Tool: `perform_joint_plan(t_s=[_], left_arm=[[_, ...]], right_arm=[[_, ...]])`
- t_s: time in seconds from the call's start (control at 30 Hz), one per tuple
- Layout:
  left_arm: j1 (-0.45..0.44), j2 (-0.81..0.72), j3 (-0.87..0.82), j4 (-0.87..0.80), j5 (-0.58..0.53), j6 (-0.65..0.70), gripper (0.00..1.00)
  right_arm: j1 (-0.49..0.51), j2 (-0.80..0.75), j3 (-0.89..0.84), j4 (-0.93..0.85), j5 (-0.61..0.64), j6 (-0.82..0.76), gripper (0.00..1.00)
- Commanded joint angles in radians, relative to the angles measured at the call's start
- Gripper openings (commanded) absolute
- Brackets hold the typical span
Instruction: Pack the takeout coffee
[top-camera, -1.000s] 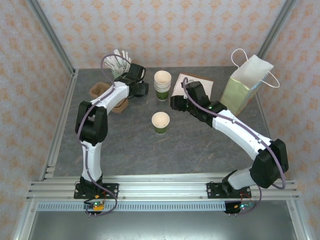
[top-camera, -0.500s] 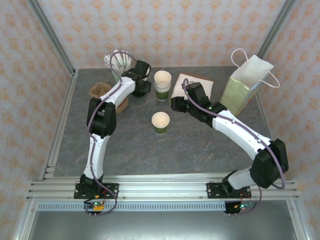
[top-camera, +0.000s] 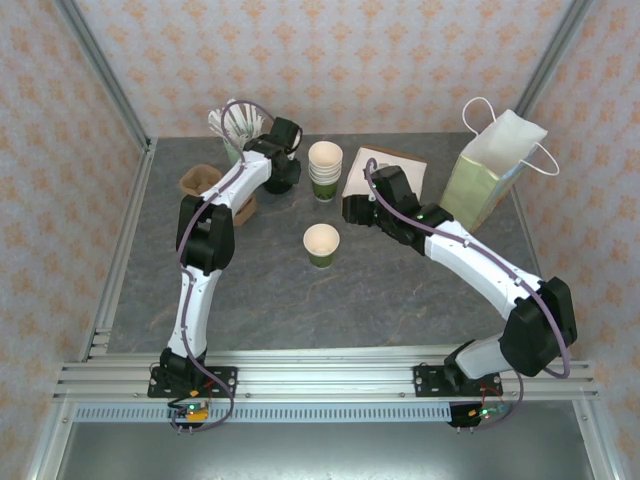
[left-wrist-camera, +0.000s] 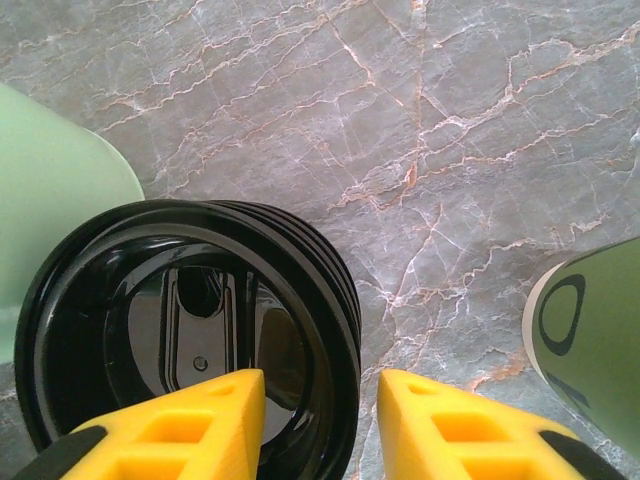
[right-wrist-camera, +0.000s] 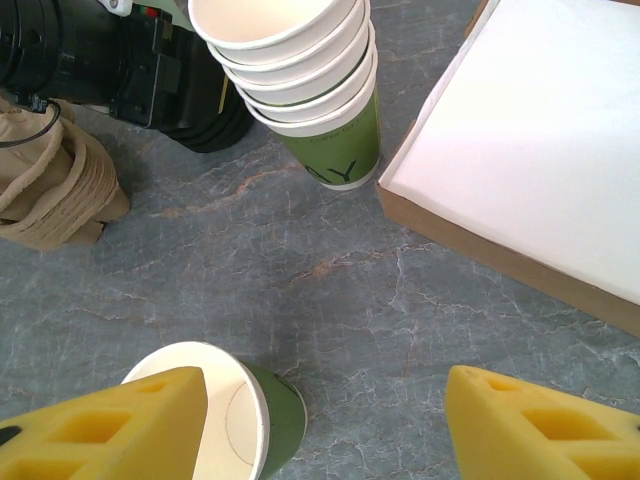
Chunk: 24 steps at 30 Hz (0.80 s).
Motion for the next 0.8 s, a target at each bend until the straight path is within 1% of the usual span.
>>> perform_joint_plan(t_s=[0.0, 0.17, 0.33, 0.6, 0.77], left_arm=[[0.01, 0.03, 0.048, -0.045, 0.004, 0.012, 0.35], [0.01, 0.046, 0.074, -0.059, 0.003, 0.014, 0.37], [0.012, 0.06, 0.093, -0.068, 0.004, 0.014, 0.37], [0.011, 0.068, 0.105, -0.077, 0.007, 0.012, 0.32], [0.012, 0.063, 0.111, -0.08, 0.01, 0.011, 0.27]], right_arm=[[-0.007, -0.018, -0.01, -0.014, 0.02, 0.013, 0.65], [-0.006, -0.018, -0.009, -0.016, 0.02, 0.012, 0.65], [-0.007, -0.017, -0.012, -0.017, 0.022, 0.012, 0.65], [-0.006, -0.017, -0.013, -0.019, 0.024, 0.01, 0.65], [-0.006, -0.019, -0.012, -0.016, 0.023, 0.013, 0.65]])
